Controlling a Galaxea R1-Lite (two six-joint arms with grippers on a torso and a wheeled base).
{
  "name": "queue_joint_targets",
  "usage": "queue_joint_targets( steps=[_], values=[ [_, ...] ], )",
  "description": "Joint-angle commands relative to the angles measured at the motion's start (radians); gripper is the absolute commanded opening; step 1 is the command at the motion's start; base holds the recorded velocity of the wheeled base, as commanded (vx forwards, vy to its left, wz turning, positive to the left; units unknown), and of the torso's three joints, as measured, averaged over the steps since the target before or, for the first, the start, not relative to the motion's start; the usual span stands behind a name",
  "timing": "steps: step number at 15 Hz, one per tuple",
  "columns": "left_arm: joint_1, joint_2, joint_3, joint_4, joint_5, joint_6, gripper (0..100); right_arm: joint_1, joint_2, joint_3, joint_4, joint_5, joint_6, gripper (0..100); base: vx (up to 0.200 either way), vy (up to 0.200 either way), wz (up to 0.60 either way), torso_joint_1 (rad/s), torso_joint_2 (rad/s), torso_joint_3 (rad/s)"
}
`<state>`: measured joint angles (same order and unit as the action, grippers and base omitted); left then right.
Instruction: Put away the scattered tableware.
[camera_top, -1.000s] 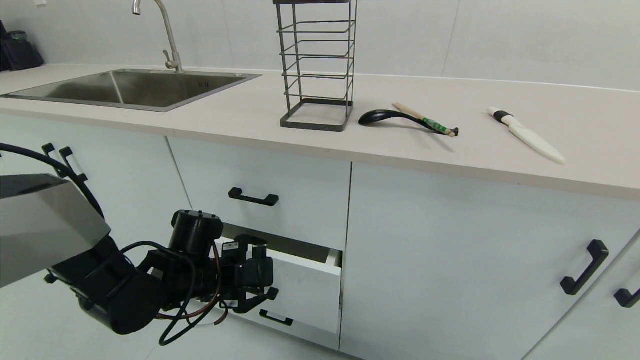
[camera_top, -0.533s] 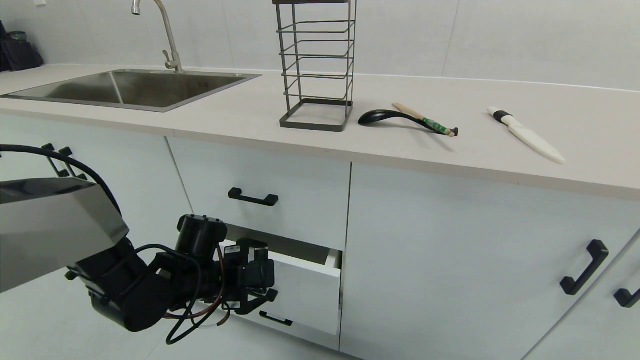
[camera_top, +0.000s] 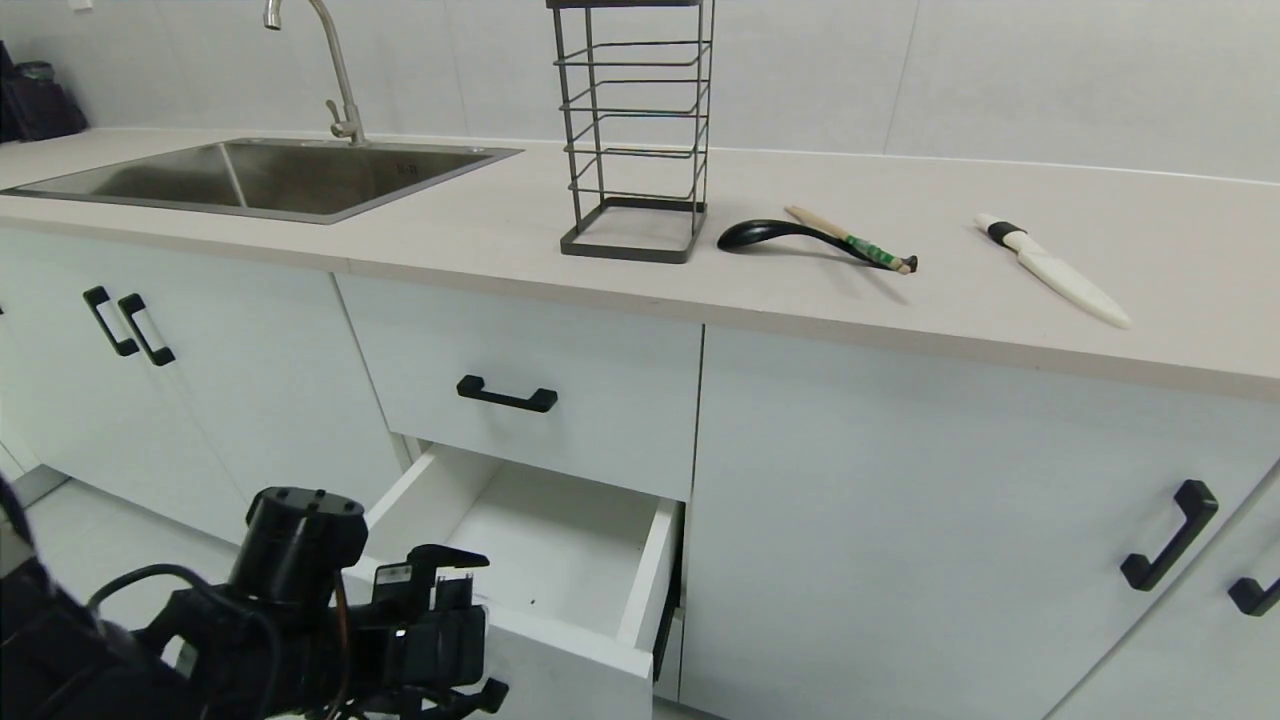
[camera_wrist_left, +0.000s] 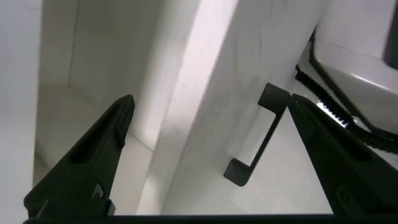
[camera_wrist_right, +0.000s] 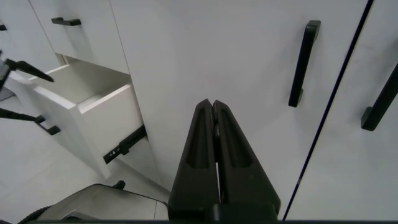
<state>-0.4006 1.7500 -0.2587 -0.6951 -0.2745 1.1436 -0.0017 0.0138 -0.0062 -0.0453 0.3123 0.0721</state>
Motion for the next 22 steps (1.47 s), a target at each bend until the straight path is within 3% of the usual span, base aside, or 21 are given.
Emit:
queue_joint_targets(
  steps=[1,4,5,6,8,9,10,11,12,13,14,15,18,19,20,21,22],
  values=[
    [-0.023,-0.181,0.092,0.023,0.0,-0.019,100,0.0,0.002,0.0,-0.001,0.001,0.0,0,0.0,0.0,0.0,0.0,0.0,0.0],
    [-0.076,-0.214,0.099,0.042,-0.002,-0.022,100,0.0,0.002,0.0,-0.001,0.001,0.0,0,0.0,0.0,0.0,0.0,0.0,0.0],
    [-0.098,-0.244,0.098,0.042,-0.002,-0.042,100,0.0,0.002,0.0,-0.001,0.001,0.0,0,0.0,0.0,0.0,0.0,0.0,0.0],
    [-0.103,-0.282,0.104,0.043,-0.003,-0.085,100,0.0,0.002,0.0,-0.001,0.001,0.0,0,0.0,0.0,0.0,0.0,0.0,0.0],
    [-0.075,-0.402,0.134,0.04,0.001,-0.248,100,0.0,0.002,0.0,-0.001,0.001,0.0,0,0.0,0.0,0.0,0.0,0.0,0.0],
    [-0.026,-0.5,0.147,0.049,0.004,-0.464,100,0.0,0.002,0.0,-0.001,0.001,0.0,0,0.0,0.0,0.0,0.0,0.0,0.0],
    [0.008,-0.546,0.154,0.051,0.003,-0.622,100,0.0,0.002,0.0,-0.001,0.001,0.0,0,0.0,0.0,0.0,0.0,0.0,0.0],
    [0.025,-0.566,0.156,0.051,0.0,-0.713,100,0.0,0.002,0.0,-0.001,0.001,0.0,0,0.0,0.0,0.0,0.0,0.0,0.0],
    [0.063,-0.587,0.154,0.042,-0.006,-0.9,100,0.0,0.002,0.0,-0.001,0.001,-0.002,0,0.0,0.0,0.0,0.0,0.0,0.0],
    [0.075,-0.598,0.154,0.04,-0.006,-0.952,100,0.0,0.002,0.0,-0.001,0.001,-0.002,0,0.0,0.0,0.0,0.0,0.0,0.0],
    [0.098,-0.658,0.17,0.042,-0.031,-1.113,100,0.0,0.002,0.0,-0.001,0.001,0.0,0,0.0,0.0,0.0,0.0,0.0,0.0],
    [0.106,-0.699,0.208,0.037,-0.069,-1.177,100,0.0,0.002,0.0,-0.001,0.001,0.0,0,0.0,0.0,0.0,0.0,0.0,0.0],
    [0.117,-0.816,0.259,0.057,-0.075,-1.168,100,0.0,0.002,0.0,-0.001,0.001,0.0,0,0.0,0.0,0.0,0.0,0.0,0.0],
    [0.158,-0.925,0.257,0.069,-0.075,-1.122,100,0.0,0.002,0.0,-0.001,0.001,0.0,0,0.0,0.0,0.0,0.0,0.0,0.0],
    [0.206,-1.058,0.259,0.086,-0.077,-1.042,100,0.0,0.002,0.0,-0.001,0.001,-0.002,0,0.0,0.0,0.0,0.0,0.0,0.0],
    [0.221,-1.123,0.257,0.098,-0.077,-0.998,100,0.0,0.002,0.0,-0.001,0.001,-0.002,0,0.0,0.0,0.0,0.0,0.0,0.0],
    [0.272,-1.233,0.256,0.126,-0.075,-0.927,100,0.0,0.002,0.0,-0.001,0.001,0.0,0,0.0,0.0,0.0,0.0,0.0,0.0]
  ],
)
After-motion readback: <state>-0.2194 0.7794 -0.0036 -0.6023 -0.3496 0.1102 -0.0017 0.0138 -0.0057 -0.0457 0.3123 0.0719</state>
